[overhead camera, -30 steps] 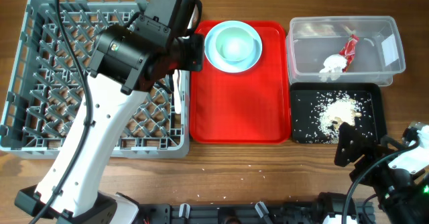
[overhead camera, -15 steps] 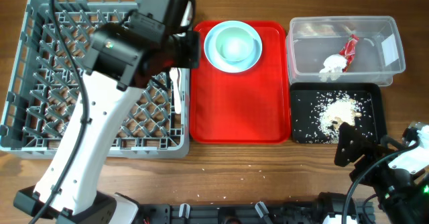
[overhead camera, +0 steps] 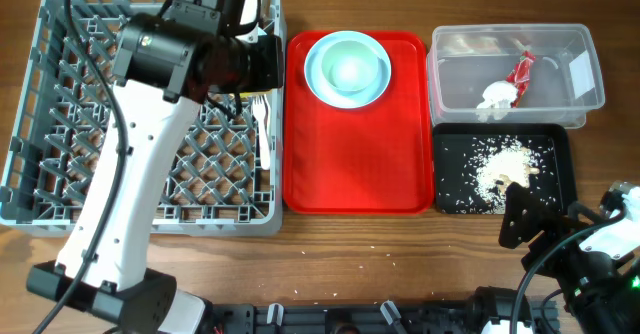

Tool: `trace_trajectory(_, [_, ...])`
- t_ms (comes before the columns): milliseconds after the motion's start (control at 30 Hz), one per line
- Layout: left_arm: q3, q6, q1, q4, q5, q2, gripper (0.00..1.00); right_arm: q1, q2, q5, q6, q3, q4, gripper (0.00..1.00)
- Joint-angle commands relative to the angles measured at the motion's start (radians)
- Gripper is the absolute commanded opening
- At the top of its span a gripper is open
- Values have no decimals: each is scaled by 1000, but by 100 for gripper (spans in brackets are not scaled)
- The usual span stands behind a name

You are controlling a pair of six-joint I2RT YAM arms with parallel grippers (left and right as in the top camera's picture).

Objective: Sort waste into correct bins and load items into the dishwasher rack
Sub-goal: 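Carry the yellow cup into the rack and release it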

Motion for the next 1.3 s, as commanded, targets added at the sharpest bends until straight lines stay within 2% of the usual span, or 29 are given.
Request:
trace_trajectory(0, [-6,-1,3,0,65,25,4,-2,-2,-8,8,1,5,100])
trace_trajectory(700, [-6,0,1,-17,70,28,4,-2,-2,-8,8,1,5,100])
trace_trajectory(800, [-6,76,1,-18,166,29,4,-2,-2,-8,8,1,5,100])
trace_trajectory(900, [-6,79,17,8,225,39,4,-2,-2,-8,8,1,5,100])
trace_trajectory(1000, [-6,88,57,5,299,78,4,-2,-2,-8,8,1,5,100])
trace_trajectory(1133, [-22,160,140,-8,464,153,4,-2,-2,-8,8,1,5,100])
trace_trajectory(1267, [-131,352,276,0,911,222,4,-2,-2,-8,8,1,5,100])
